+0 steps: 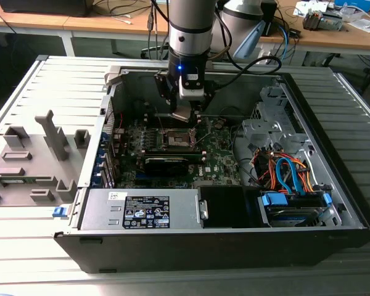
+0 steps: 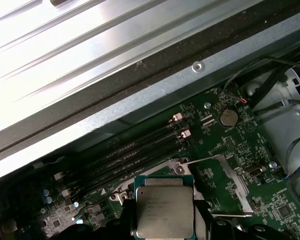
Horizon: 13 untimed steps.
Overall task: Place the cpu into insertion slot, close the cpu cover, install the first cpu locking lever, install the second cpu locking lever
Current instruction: 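Place the cpu into insertion slot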
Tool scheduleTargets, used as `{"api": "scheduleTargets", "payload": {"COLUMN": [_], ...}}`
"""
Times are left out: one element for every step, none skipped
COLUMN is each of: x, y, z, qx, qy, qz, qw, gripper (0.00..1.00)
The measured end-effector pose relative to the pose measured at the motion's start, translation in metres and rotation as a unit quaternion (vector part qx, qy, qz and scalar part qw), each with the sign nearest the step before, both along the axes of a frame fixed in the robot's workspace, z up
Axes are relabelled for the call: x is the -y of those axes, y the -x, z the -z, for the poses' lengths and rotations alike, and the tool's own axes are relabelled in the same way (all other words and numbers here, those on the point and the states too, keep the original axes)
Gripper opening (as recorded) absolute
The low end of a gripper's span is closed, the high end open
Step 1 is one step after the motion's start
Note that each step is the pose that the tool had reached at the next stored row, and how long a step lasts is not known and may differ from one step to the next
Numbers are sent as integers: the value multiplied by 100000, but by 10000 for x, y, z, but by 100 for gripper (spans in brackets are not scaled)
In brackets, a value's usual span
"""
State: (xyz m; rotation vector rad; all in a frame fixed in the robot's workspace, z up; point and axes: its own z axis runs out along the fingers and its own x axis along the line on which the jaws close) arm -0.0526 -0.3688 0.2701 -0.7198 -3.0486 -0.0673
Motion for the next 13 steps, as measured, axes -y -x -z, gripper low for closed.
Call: {"api": "scheduleTargets", "payload": {"x": [0, 0, 0, 0, 0, 0, 0, 0, 0, 0, 0, 0, 0], "y": [0, 0, 0, 0, 0, 0, 0, 0, 0, 0, 0, 0, 0], "z": [0, 1, 1, 1, 2, 3, 3, 3, 4, 4, 4, 5, 5], "qx": [2, 0, 0, 2, 1, 1, 0, 0, 1, 0, 1, -1, 1], "qy": [4, 0, 0, 1, 2, 1, 2, 1, 0, 0, 1, 5, 4], "qz": [64, 234, 313, 386, 507, 708, 815, 894, 979, 1144, 1291, 1391, 1486], "qw": [100000, 100000, 100000, 99999, 99999, 99997, 99997, 99996, 99995, 99993, 99992, 99990, 99989], "gripper": [55, 55, 55, 55, 55, 55, 55, 55, 55, 55, 55, 55, 55]}}
